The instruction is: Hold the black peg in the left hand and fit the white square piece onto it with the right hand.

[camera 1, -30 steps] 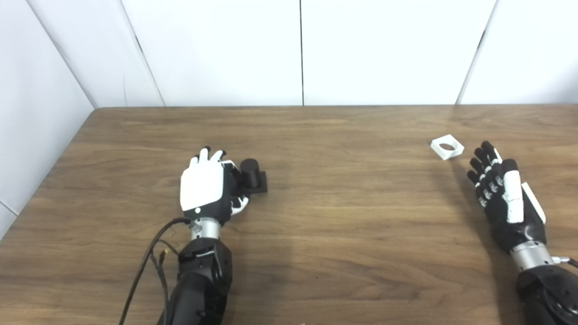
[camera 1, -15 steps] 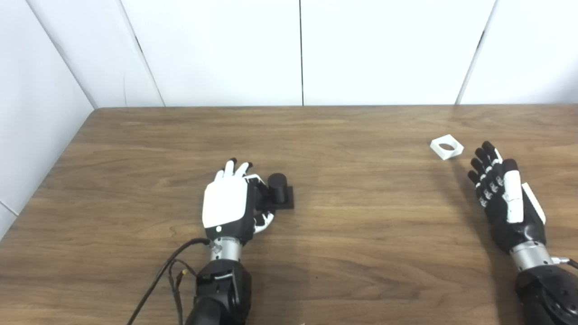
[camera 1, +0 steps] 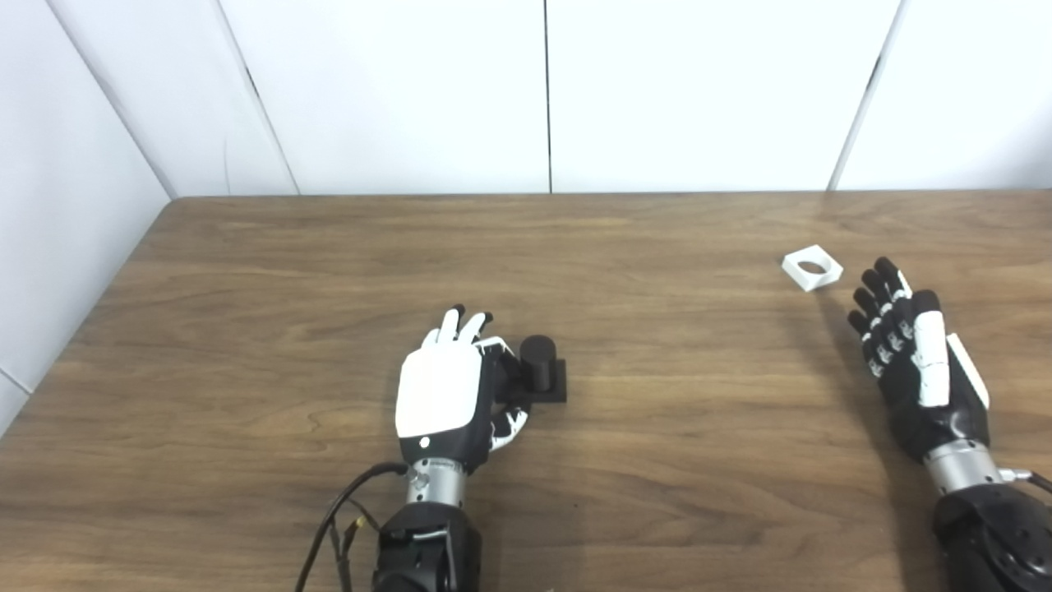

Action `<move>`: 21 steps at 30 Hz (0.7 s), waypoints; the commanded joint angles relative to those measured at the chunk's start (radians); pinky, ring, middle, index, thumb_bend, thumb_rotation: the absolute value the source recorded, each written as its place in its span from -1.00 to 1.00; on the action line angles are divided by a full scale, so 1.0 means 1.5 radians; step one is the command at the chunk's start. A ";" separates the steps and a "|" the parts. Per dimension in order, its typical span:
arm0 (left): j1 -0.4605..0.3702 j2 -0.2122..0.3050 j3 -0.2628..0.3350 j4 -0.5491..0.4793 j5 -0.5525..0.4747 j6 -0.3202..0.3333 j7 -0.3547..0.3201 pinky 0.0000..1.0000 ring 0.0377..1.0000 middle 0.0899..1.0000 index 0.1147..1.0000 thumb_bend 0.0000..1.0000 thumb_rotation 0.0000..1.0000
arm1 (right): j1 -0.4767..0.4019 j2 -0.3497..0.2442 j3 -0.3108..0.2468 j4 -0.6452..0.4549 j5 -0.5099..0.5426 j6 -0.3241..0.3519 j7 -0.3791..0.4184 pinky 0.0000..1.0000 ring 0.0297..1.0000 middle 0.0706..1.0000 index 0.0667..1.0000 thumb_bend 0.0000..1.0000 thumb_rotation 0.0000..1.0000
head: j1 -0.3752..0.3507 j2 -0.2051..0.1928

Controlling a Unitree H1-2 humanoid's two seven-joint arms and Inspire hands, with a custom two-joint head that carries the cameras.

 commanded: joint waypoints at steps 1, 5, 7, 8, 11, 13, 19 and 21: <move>0.021 0.003 -0.017 -0.007 -0.010 -0.016 -0.027 0.87 0.97 0.78 -0.16 0.04 -0.89 | 0.011 0.014 0.001 0.001 0.010 -0.010 0.001 1.00 1.00 1.00 1.00 0.25 1.00 | 0.001 0.001; 0.038 -0.004 -0.030 -0.011 0.000 -0.026 -0.023 0.87 0.96 0.77 -0.16 0.04 -0.88 | 0.013 0.016 0.001 0.002 0.012 -0.014 0.002 1.00 1.00 1.00 1.00 0.26 1.00 | -0.005 0.001; 0.046 -0.007 -0.033 -0.014 -0.001 -0.032 -0.021 0.87 0.96 0.76 -0.16 0.04 -0.89 | 0.015 0.016 0.000 0.001 0.013 -0.013 0.002 1.00 1.00 1.00 1.00 0.26 1.00 | -0.006 0.001; 0.049 -0.009 -0.034 -0.015 -0.002 -0.035 -0.020 0.87 0.96 0.76 -0.16 0.04 -0.89 | 0.015 0.017 0.000 0.000 0.013 -0.013 0.002 1.00 1.00 1.00 1.00 0.26 1.00 | -0.007 0.002; 0.055 -0.012 -0.039 -0.021 0.002 -0.036 -0.027 0.88 0.96 0.77 -0.16 0.04 -0.89 | 0.017 0.017 -0.001 -0.003 0.016 -0.011 0.002 1.00 1.00 1.00 1.00 0.23 1.00 | -0.006 0.002; 0.056 -0.014 -0.043 -0.022 0.004 -0.037 -0.029 0.89 0.96 0.77 -0.15 0.03 -0.89 | 0.018 0.017 -0.003 -0.004 0.021 -0.008 0.004 1.00 1.00 1.00 1.00 0.22 1.00 | -0.005 0.003; 0.054 -0.011 -0.048 -0.017 0.006 -0.042 -0.026 0.89 0.96 0.75 -0.16 0.04 -0.89 | 0.018 0.018 -0.001 0.000 0.018 -0.012 0.001 1.00 1.00 1.00 1.00 0.19 1.00 | -0.003 0.003; 0.053 -0.010 -0.049 -0.017 0.006 -0.042 -0.028 0.89 0.96 0.75 -0.16 0.04 -0.89 | 0.017 0.018 0.001 0.001 0.014 -0.011 0.000 1.00 1.00 1.00 1.00 0.21 1.00 | -0.003 0.003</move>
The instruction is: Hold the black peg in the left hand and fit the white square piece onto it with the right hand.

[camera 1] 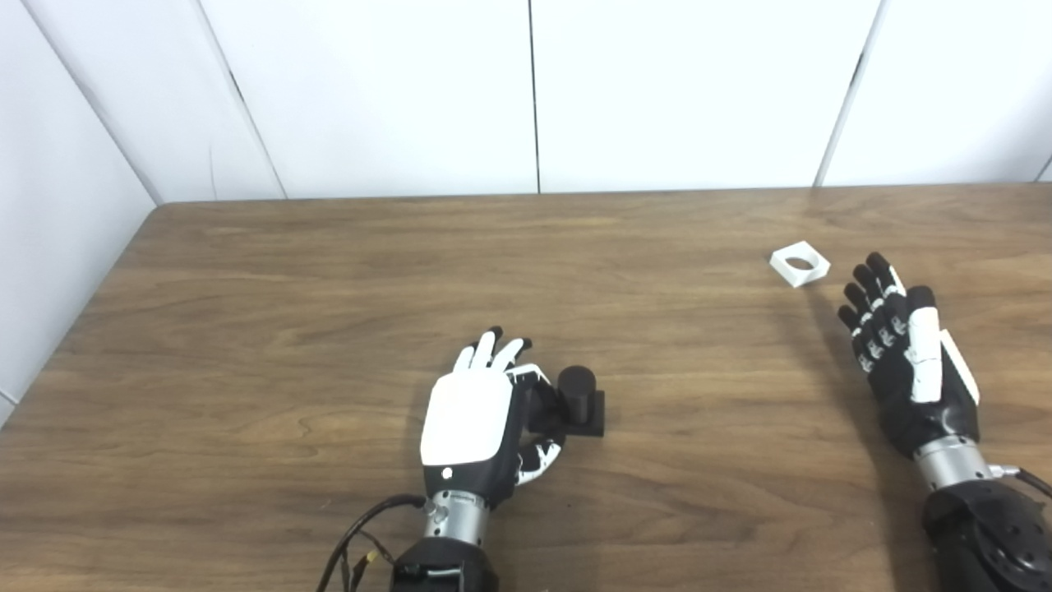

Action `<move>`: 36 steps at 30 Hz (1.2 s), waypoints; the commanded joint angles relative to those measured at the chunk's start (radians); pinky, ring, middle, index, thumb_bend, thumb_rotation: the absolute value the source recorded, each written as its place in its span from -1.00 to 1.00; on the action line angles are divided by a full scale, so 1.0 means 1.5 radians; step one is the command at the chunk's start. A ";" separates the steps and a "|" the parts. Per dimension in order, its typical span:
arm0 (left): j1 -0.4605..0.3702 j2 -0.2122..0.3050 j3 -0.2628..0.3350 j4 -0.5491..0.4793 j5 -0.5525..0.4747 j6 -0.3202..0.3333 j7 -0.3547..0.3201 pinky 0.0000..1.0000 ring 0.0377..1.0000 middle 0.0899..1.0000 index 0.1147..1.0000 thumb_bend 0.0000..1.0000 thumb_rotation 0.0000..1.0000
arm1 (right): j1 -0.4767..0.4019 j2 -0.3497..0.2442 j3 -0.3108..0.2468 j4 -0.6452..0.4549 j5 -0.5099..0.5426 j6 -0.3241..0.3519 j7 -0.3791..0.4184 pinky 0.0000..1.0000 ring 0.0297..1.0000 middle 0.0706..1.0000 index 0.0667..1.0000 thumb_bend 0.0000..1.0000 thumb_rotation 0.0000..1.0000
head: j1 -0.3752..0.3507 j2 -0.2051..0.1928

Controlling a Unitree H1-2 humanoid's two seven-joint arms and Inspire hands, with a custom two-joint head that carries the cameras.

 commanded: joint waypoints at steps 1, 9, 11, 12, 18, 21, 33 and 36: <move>0.017 0.003 -0.007 0.007 0.000 -0.009 -0.019 0.89 0.96 0.75 -0.16 0.03 -0.89 | 0.012 0.011 0.004 0.010 0.002 -0.011 0.001 1.00 1.00 1.00 1.00 0.22 1.00 | 0.001 0.000; 0.023 0.004 -0.002 0.001 -0.005 -0.012 -0.018 0.89 0.97 0.77 -0.15 0.04 -0.89 | 0.006 0.012 0.003 0.017 0.005 -0.013 0.001 1.00 1.00 1.00 1.00 0.22 1.00 | 0.000 -0.001; 0.025 0.006 -0.004 -0.011 0.005 -0.013 -0.027 0.91 0.96 0.76 -0.15 0.03 -0.88 | 0.006 0.012 0.002 0.020 0.004 -0.015 0.001 1.00 1.00 1.00 1.00 0.23 1.00 | 0.001 -0.003; 0.026 0.006 -0.005 -0.020 0.011 -0.012 -0.034 0.93 0.97 0.76 -0.15 0.03 -0.88 | 0.006 0.012 0.002 0.020 0.002 -0.015 -0.001 1.00 1.00 1.00 1.00 0.24 1.00 | 0.001 -0.003; 0.033 -0.003 -0.004 -0.061 0.029 -0.012 -0.059 0.93 0.98 0.75 -0.15 0.03 -0.87 | 0.004 0.011 0.003 0.019 0.002 -0.009 -0.001 1.00 1.00 1.00 1.00 0.21 1.00 | 0.005 -0.002; 0.037 -0.008 0.000 -0.081 0.032 -0.013 -0.068 0.92 0.98 0.75 -0.15 0.03 -0.87 | 0.003 0.011 0.004 0.017 0.000 -0.004 -0.004 1.00 1.00 1.00 1.00 0.21 1.00 | 0.006 -0.002; 0.042 -0.012 0.019 -0.143 0.054 -0.018 -0.096 0.78 0.94 0.73 -0.15 0.04 -0.86 | 0.000 0.012 0.008 0.022 -0.006 -0.009 -0.008 1.00 1.00 1.00 1.00 0.21 1.00 | 0.007 -0.004; 0.042 -0.012 0.022 -0.156 0.065 -0.022 -0.109 0.71 0.89 0.70 -0.15 0.04 -0.85 | 0.001 0.010 0.008 0.022 -0.005 -0.008 -0.006 1.00 1.00 1.00 1.00 0.21 1.00 | 0.006 -0.003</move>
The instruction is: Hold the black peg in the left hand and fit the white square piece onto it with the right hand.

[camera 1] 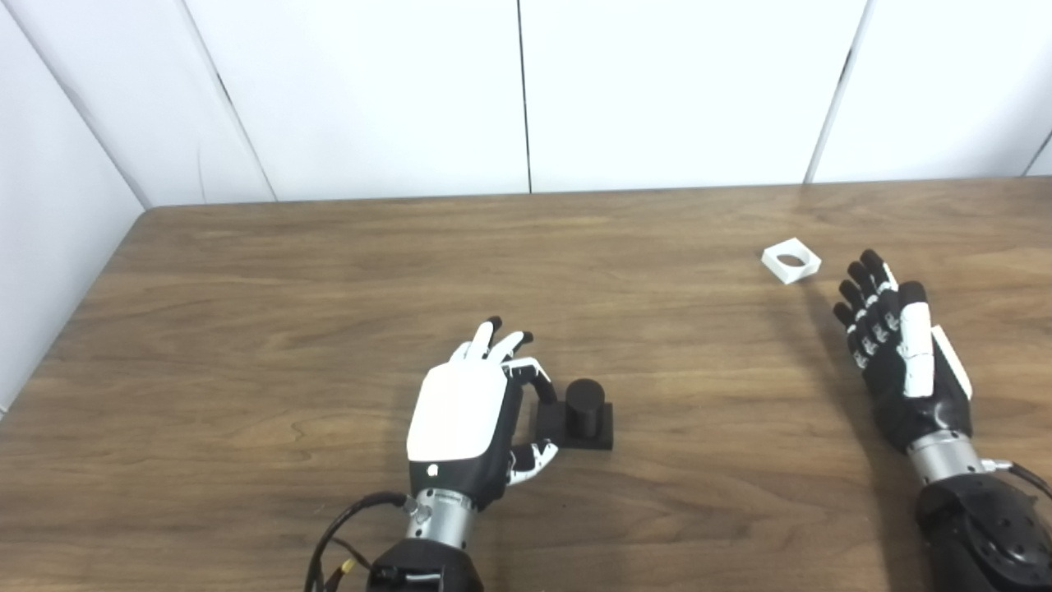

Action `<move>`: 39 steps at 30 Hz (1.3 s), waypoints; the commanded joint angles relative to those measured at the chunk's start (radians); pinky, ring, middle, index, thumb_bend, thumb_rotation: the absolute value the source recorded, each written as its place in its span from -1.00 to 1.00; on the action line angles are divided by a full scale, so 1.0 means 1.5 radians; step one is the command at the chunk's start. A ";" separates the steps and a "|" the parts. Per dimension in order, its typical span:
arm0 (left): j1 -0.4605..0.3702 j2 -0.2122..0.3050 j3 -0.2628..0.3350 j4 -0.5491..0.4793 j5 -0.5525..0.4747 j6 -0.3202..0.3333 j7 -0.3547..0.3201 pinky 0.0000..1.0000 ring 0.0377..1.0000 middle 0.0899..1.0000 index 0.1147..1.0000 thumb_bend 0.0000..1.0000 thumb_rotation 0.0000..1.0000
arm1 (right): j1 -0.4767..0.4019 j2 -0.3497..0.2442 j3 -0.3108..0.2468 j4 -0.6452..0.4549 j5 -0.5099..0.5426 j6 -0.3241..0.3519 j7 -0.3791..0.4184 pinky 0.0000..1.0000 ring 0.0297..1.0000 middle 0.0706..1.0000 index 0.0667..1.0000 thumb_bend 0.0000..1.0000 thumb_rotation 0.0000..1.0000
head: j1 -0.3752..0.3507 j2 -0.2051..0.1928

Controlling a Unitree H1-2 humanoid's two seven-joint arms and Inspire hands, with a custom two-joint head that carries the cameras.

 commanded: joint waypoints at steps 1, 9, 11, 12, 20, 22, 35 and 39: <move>0.024 -0.014 0.006 -0.036 0.010 -0.011 0.000 0.72 0.90 0.70 -0.15 0.04 -0.85 | 0.010 0.007 0.003 0.016 0.003 -0.010 0.004 1.00 1.00 1.00 1.00 0.20 1.00 | 0.003 0.000; 0.029 -0.025 0.020 -0.072 -0.009 -0.007 -0.035 0.82 0.98 0.76 -0.15 0.04 -0.86 | 0.011 0.007 0.002 0.017 0.007 -0.009 0.006 1.00 1.00 1.00 1.00 0.21 1.00 | 0.004 0.001; 0.026 -0.022 0.024 -0.074 -0.006 -0.008 -0.045 0.82 0.98 0.76 -0.15 0.04 -0.86 | 0.010 0.006 0.002 0.019 0.006 -0.011 0.006 1.00 1.00 1.00 1.00 0.21 1.00 | 0.004 0.001; 0.023 -0.019 0.026 -0.075 -0.003 -0.008 -0.056 0.81 0.98 0.77 -0.15 0.05 -0.85 | 0.010 0.006 0.002 0.020 0.006 -0.012 0.006 1.00 1.00 1.00 1.00 0.22 1.00 | 0.004 0.001; 0.007 -0.012 0.036 -0.076 0.024 -0.015 -0.146 0.87 1.00 0.84 0.38 0.77 -0.50 | 0.010 0.004 0.002 0.016 0.005 -0.007 0.006 1.00 1.00 1.00 1.00 0.20 1.00 | 0.003 0.002; 0.005 -0.012 0.037 -0.074 0.029 -0.018 -0.155 0.87 1.00 0.84 0.41 0.80 -0.47 | 0.010 0.003 0.002 0.014 0.006 -0.006 0.005 1.00 1.00 1.00 1.00 0.20 1.00 | 0.001 0.004; -0.016 -0.014 0.040 -0.043 0.079 -0.031 -0.189 0.86 1.00 0.90 0.49 0.85 -0.28 | 0.011 0.000 0.001 0.016 0.007 -0.010 0.009 1.00 1.00 1.00 1.00 0.21 1.00 | 0.002 0.004; -0.024 -0.014 0.041 -0.028 0.094 -0.034 -0.190 0.82 0.99 0.89 0.47 0.85 -0.24 | 0.013 -0.001 0.002 0.012 0.005 -0.009 0.009 1.00 1.00 1.00 1.00 0.20 1.00 | 0.001 0.004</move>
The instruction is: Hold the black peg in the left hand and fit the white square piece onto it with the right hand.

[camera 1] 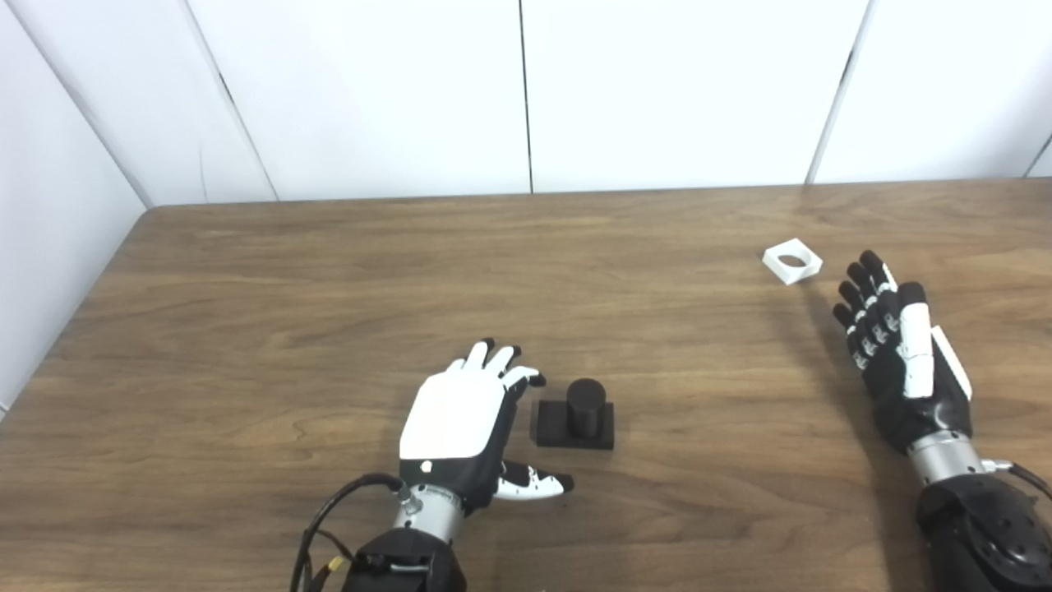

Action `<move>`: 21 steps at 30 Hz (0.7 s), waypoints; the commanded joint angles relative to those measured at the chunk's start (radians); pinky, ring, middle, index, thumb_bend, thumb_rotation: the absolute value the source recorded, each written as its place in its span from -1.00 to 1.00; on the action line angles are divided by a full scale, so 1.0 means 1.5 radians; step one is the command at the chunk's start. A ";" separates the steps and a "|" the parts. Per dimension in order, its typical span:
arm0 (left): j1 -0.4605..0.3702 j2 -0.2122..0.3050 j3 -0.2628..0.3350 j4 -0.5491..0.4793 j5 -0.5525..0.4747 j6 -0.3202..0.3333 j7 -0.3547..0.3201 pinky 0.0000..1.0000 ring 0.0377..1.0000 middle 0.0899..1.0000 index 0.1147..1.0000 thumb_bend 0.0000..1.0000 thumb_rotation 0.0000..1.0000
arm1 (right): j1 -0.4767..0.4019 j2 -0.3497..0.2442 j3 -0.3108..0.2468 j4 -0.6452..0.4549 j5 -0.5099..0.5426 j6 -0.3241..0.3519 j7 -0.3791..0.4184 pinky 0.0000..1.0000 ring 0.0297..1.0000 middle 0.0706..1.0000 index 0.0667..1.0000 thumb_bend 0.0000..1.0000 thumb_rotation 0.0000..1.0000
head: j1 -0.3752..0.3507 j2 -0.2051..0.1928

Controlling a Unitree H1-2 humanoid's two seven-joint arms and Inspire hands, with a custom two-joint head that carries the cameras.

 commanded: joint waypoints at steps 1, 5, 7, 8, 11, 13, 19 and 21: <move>-0.016 -0.014 0.004 0.003 0.015 -0.015 0.014 0.81 0.99 0.89 0.47 0.84 -0.25 | 0.013 0.001 0.001 0.011 0.004 -0.009 0.007 1.00 1.00 1.00 1.00 0.20 1.00 | 0.002 0.001; -0.038 -0.020 0.014 0.027 0.003 -0.017 0.007 0.83 1.00 0.89 0.45 0.82 -0.30 | 0.013 0.000 0.001 0.014 0.006 -0.011 0.009 1.00 1.00 1.00 1.00 0.20 1.00 | 0.001 0.000; -0.051 -0.022 0.020 0.035 -0.004 -0.019 -0.003 0.86 1.00 0.89 0.46 0.81 -0.29 | 0.014 0.002 -0.001 0.014 0.009 -0.012 0.009 1.00 1.00 1.00 1.00 0.21 1.00 | 0.000 0.000; -0.057 -0.024 0.022 0.037 -0.006 -0.019 -0.014 0.86 1.00 0.89 0.46 0.80 -0.29 | 0.015 0.002 0.000 0.015 0.010 -0.015 0.010 1.00 1.00 1.00 1.00 0.21 1.00 | 0.000 0.001; -0.078 -0.032 0.031 0.039 -0.016 -0.013 -0.050 0.92 1.00 0.93 0.49 0.77 -0.30 | 0.019 0.001 0.001 0.013 0.009 -0.018 0.012 1.00 1.00 1.00 1.00 0.19 1.00 | 0.000 0.001; -0.091 -0.035 0.036 0.038 -0.022 -0.010 -0.075 0.96 1.00 0.95 0.50 0.75 -0.32 | 0.021 0.001 0.000 0.012 0.010 -0.018 0.013 1.00 1.00 1.00 1.00 0.18 1.00 | 0.000 0.002; -0.122 -0.050 0.048 0.038 -0.020 0.000 -0.130 1.00 1.00 0.95 0.51 0.74 -0.45 | 0.025 0.002 0.000 0.010 0.010 -0.015 0.012 1.00 1.00 1.00 1.00 0.18 1.00 | 0.000 0.005; -0.129 -0.054 0.051 0.038 -0.019 0.001 -0.144 1.00 1.00 0.95 0.51 0.74 -0.48 | 0.026 0.003 -0.001 0.010 0.012 -0.015 0.012 1.00 1.00 1.00 1.00 0.18 1.00 | 0.000 0.007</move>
